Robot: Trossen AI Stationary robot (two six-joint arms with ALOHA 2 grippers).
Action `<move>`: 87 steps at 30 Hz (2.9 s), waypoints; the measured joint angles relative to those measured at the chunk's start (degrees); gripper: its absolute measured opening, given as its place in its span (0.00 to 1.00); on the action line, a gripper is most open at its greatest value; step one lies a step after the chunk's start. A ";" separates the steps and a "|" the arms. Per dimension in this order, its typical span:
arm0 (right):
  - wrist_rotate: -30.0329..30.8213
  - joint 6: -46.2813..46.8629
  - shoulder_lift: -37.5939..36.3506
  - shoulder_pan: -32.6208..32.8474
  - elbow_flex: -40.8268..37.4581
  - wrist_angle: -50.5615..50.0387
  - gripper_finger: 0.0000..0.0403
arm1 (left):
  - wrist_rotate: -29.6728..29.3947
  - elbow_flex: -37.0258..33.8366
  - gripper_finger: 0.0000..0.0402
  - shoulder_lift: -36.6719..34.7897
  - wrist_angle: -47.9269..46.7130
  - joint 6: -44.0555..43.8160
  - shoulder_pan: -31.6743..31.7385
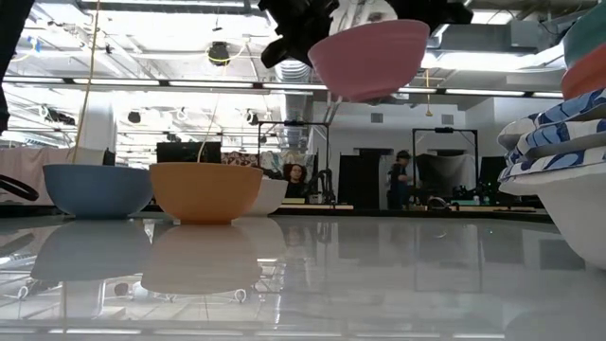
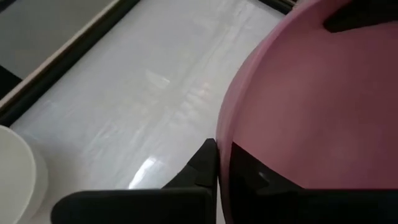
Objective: Nest bowls inside each other
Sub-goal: Stack the pink bowl on top of the other green bowl
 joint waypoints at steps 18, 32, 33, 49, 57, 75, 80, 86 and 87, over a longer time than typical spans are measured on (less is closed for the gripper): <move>-1.78 -0.88 0.00 0.17 0.00 0.10 0.03 | 9.90 -0.04 0.46 -1.23 1.00 8.63 1.12; -4.39 -8.77 -0.52 -0.52 0.04 0.51 0.03 | 15.09 -0.04 0.48 -8.06 0.00 12.19 4.22; -5.28 -9.90 -1.03 -0.69 0.04 0.48 0.03 | 15.31 -0.04 0.48 -8.76 -0.14 12.19 4.22; -5.87 -7.19 -19.87 0.25 0.04 -7.85 0.03 | 15.58 -0.04 0.48 -18.36 -1.49 11.62 4.20; -6.57 0.57 -25.24 9.56 -6.87 -9.70 0.03 | 15.16 -0.04 0.48 -19.56 -3.34 9.99 4.20; -3.09 10.18 -33.80 30.77 -36.51 26.46 0.03 | 24.53 -0.04 0.48 -19.58 -3.83 10.28 4.15; -3.17 9.06 -31.25 35.05 -36.48 29.85 0.03 | 26.33 -0.04 0.48 -19.98 -4.02 10.11 4.20; -2.99 12.36 -27.43 38.51 -36.49 30.27 0.03 | 28.69 -0.04 0.48 -23.57 -4.58 13.24 4.35; -3.05 12.51 -26.56 38.96 -36.48 30.42 0.03 | 28.66 -0.04 0.48 -24.71 -4.35 14.37 4.37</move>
